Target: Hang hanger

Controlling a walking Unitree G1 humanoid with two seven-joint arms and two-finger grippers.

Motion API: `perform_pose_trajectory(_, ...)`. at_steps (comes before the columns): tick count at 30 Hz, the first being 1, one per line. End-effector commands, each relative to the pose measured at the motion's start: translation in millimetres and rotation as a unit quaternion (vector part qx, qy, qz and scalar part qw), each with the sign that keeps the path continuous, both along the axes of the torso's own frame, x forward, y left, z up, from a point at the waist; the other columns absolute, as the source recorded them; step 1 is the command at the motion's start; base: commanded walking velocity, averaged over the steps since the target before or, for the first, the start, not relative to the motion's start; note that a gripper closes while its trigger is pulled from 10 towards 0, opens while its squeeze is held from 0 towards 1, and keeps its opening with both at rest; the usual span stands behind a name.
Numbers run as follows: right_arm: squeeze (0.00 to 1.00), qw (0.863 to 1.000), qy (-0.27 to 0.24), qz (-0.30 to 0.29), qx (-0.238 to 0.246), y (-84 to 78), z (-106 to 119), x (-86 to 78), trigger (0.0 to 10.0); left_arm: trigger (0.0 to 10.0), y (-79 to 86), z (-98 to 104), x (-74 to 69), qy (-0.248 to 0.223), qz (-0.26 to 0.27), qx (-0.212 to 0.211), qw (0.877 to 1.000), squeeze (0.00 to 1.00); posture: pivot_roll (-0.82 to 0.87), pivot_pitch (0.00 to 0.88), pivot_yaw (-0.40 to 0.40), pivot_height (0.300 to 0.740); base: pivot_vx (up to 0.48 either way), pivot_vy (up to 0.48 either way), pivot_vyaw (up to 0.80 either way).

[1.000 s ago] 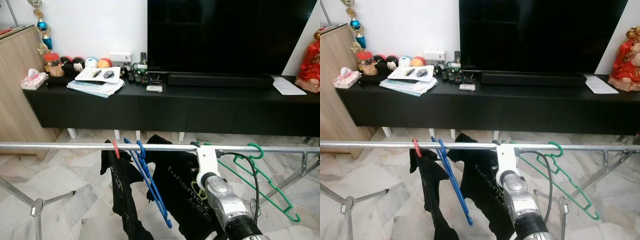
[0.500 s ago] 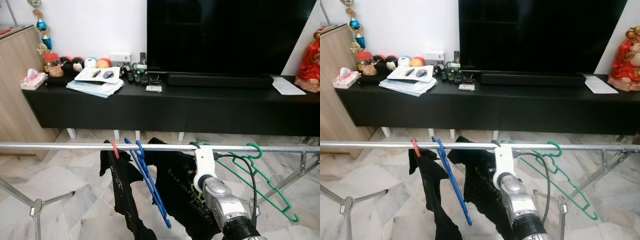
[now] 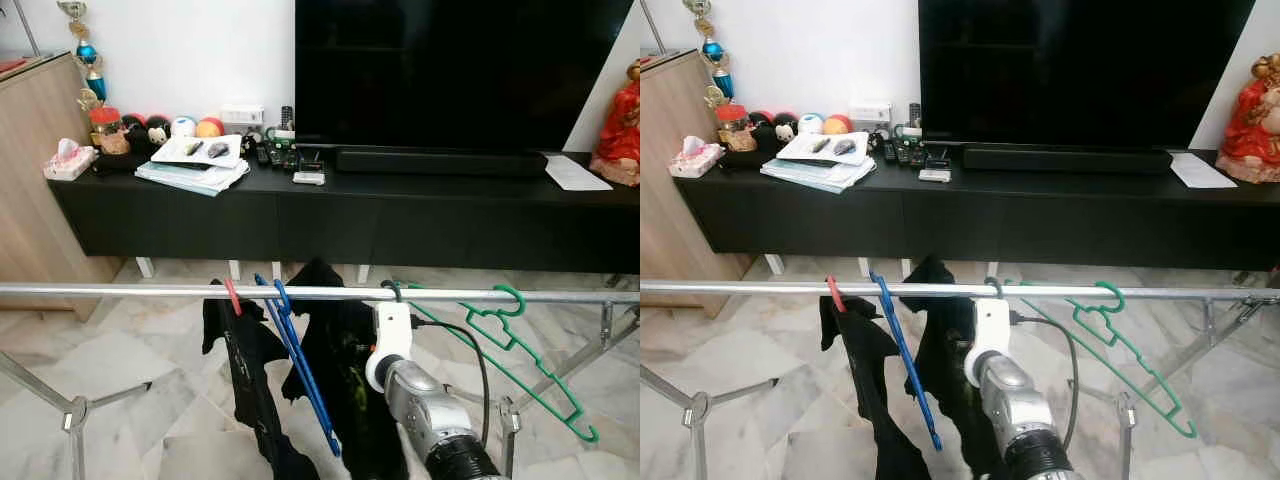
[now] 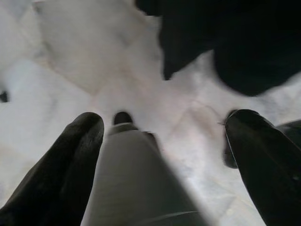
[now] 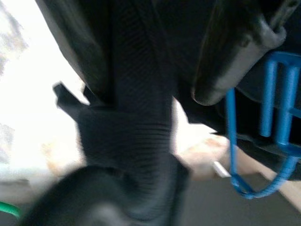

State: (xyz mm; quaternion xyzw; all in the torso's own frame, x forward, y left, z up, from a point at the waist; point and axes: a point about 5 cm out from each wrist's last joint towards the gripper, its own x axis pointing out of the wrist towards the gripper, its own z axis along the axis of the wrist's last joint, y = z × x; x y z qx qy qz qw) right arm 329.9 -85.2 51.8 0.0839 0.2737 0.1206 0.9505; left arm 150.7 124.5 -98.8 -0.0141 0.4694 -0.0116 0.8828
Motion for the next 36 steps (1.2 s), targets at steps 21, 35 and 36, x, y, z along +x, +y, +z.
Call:
perform_pose_trajectory(21,0.0,0.998,0.019,-0.05,-0.022,-9.2,-11.8,1.5,0.0,10.0,-41.1,8.2,14.0,0.004,-0.019,-0.003,1.0,0.0,-0.07,0.0,0.02,0.74,0.0,0.0,0.0)
perform_pose_trajectory(35,0.0,0.998,0.016,-0.049,-0.033,-12.3,-13.4,1.4,0.0,10.0,67.2,22.7,37.1,-0.096,0.073,0.072,0.99,0.0,-0.07,0.0,0.017,0.74,0.0,0.0,0.0)
perform_pose_trajectory(36,0.0,0.998,0.015,-0.049,-0.033,-12.6,-13.5,1.4,0.0,10.0,86.5,26.9,38.2,-0.106,0.076,0.082,0.988,0.0,-0.07,0.0,0.017,0.74,0.0,0.0,0.0)
